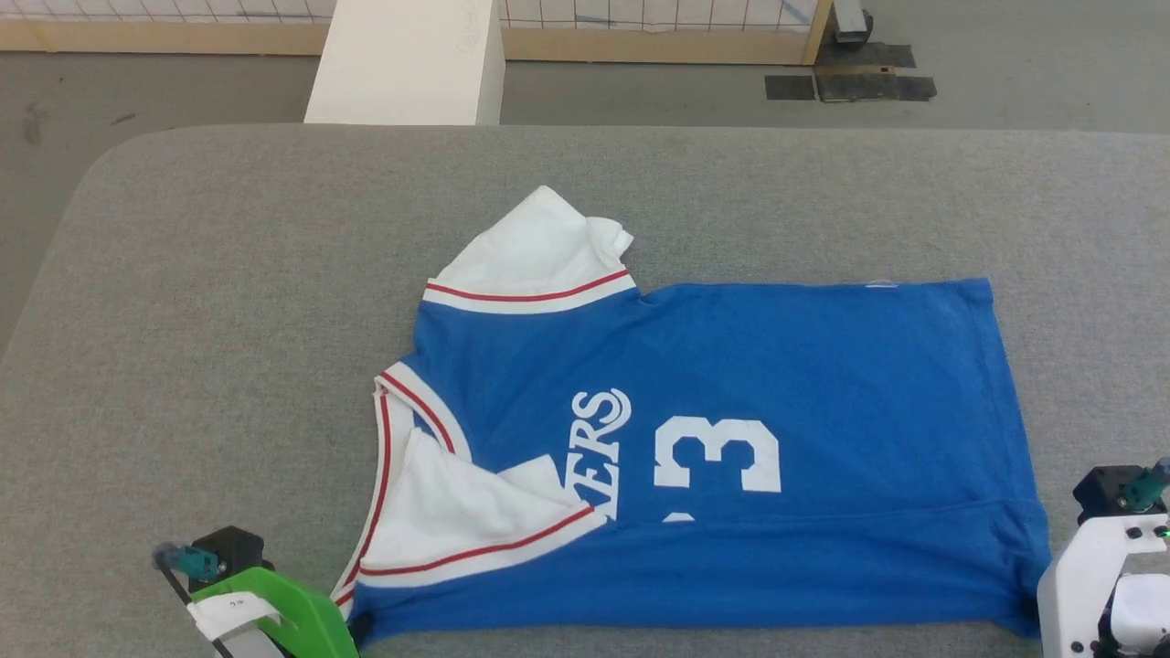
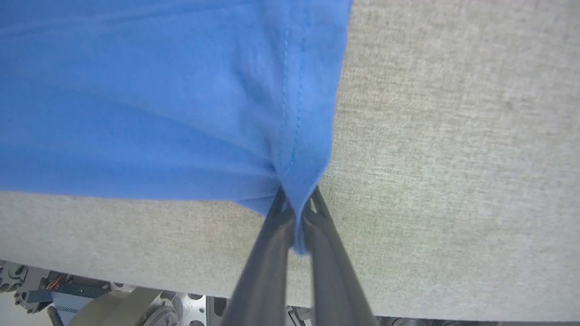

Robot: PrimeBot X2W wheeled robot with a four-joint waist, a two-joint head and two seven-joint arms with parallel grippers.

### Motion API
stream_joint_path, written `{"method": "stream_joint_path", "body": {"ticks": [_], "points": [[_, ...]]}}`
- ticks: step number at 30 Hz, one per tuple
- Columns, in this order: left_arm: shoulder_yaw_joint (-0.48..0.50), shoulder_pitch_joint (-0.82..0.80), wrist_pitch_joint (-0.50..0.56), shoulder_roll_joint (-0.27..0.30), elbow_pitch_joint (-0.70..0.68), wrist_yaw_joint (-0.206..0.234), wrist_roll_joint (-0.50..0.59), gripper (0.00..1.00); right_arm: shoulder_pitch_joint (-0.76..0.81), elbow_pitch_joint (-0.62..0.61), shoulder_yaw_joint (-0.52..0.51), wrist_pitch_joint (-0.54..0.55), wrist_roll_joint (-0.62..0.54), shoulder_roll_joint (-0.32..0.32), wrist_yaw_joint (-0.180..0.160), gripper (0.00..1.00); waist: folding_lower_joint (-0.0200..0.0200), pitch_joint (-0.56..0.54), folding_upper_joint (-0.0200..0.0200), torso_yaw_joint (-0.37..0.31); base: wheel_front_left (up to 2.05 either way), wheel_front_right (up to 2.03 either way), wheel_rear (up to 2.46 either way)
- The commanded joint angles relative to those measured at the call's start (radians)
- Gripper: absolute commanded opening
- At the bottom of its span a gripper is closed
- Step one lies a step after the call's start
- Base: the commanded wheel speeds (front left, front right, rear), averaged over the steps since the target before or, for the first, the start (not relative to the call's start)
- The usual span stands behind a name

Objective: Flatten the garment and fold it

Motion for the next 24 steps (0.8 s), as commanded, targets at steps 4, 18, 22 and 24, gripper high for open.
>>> {"method": "stream_joint_path", "body": {"ticks": [4, 18, 22, 24], "points": [[0.007, -0.033, 0.008, 0.011, 0.028, -0.007, -0.010, 1.00, -0.019, 0.039, 0.004, -0.029, 0.002, 0.005, -0.002, 1.00, 0.0000, -0.007, 0.0000, -0.004, 0.00, 0.00, 0.00], [0.096, -0.156, -0.097, 0.090, -0.129, 0.004, 0.076, 1.00, -0.149, -0.112, -0.078, -0.176, 0.041, -0.003, -0.002, 1.00, 0.0000, -0.076, 0.0000, -0.020, 0.00, 0.00, 0.00], [0.091, -0.218, -0.355, 0.044, -0.091, -0.063, 0.190, 1.00, -0.200, -0.117, -0.089, -0.402, 0.026, 0.010, -0.002, 1.00, 0.0000, -0.070, 0.0000, -0.018, 0.00, 0.00, 0.00], [0.080, -0.239, -0.462, 0.032, -0.070, -0.104, 0.234, 1.00, -0.207, -0.108, -0.091, -0.477, 0.022, 0.007, -0.002, 1.00, 0.0000, -0.060, 0.0000, -0.014, 0.00, 0.00, 0.00]]}}
